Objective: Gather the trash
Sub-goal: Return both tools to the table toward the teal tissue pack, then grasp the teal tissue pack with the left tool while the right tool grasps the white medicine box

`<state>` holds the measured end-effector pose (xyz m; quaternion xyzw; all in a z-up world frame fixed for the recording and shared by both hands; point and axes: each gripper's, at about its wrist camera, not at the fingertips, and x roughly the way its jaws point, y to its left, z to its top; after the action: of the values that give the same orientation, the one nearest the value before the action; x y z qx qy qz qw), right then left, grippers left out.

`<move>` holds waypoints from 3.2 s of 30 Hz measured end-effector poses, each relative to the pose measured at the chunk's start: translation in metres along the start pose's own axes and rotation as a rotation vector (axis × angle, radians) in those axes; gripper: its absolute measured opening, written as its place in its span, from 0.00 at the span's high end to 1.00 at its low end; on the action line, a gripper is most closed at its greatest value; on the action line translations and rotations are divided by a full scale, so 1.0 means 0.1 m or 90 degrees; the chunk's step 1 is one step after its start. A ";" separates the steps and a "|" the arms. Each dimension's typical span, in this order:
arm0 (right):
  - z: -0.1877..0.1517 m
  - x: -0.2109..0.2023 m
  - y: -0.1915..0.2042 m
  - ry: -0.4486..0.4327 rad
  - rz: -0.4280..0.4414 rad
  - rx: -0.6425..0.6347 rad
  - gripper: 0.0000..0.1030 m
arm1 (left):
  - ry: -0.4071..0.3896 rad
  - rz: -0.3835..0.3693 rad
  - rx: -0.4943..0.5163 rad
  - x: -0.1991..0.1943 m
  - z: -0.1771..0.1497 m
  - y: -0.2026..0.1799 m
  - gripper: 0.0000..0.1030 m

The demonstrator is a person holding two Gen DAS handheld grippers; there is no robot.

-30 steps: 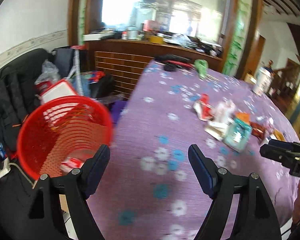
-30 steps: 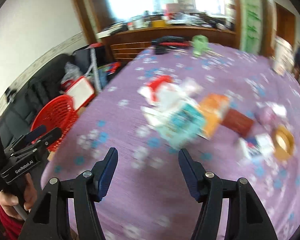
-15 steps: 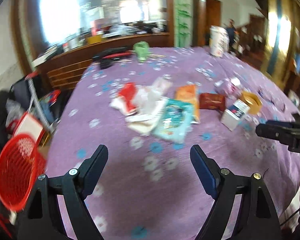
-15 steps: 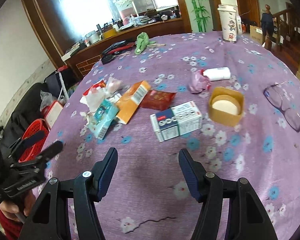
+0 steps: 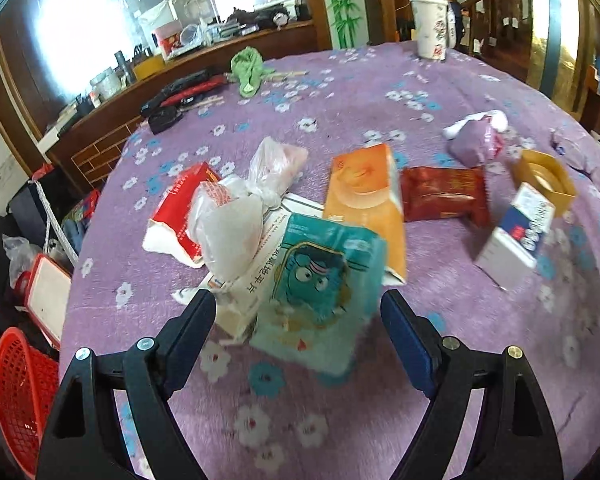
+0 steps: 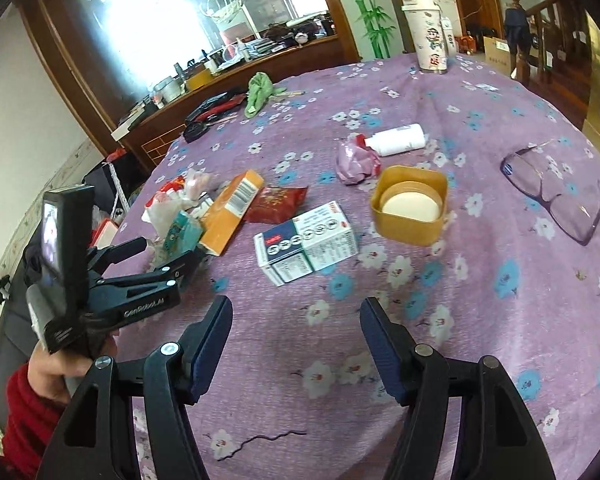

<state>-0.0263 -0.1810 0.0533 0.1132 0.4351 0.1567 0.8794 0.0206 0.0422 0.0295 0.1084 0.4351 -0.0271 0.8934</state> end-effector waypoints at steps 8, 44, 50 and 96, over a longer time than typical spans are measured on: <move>0.16 0.18 -0.11 0.026 -0.007 0.005 0.27 | -0.010 -0.028 -0.029 0.08 -0.01 0.07 0.59; 0.66 0.66 -0.05 0.067 0.048 -0.022 0.27 | -0.005 -0.113 -0.153 -0.08 -0.34 0.47 0.64; 0.60 0.83 -0.13 0.106 0.100 0.013 0.27 | -0.009 -0.118 -0.158 -0.10 -0.36 0.47 0.87; -0.32 0.28 0.95 -0.004 -0.026 -0.210 0.64 | -0.127 0.018 -0.155 -0.83 -0.81 0.32 0.87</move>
<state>-0.0527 -0.0805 0.0460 -0.0412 0.4026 0.2076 0.8906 -0.0884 0.0869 0.0519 0.0023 0.3427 0.0280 0.9390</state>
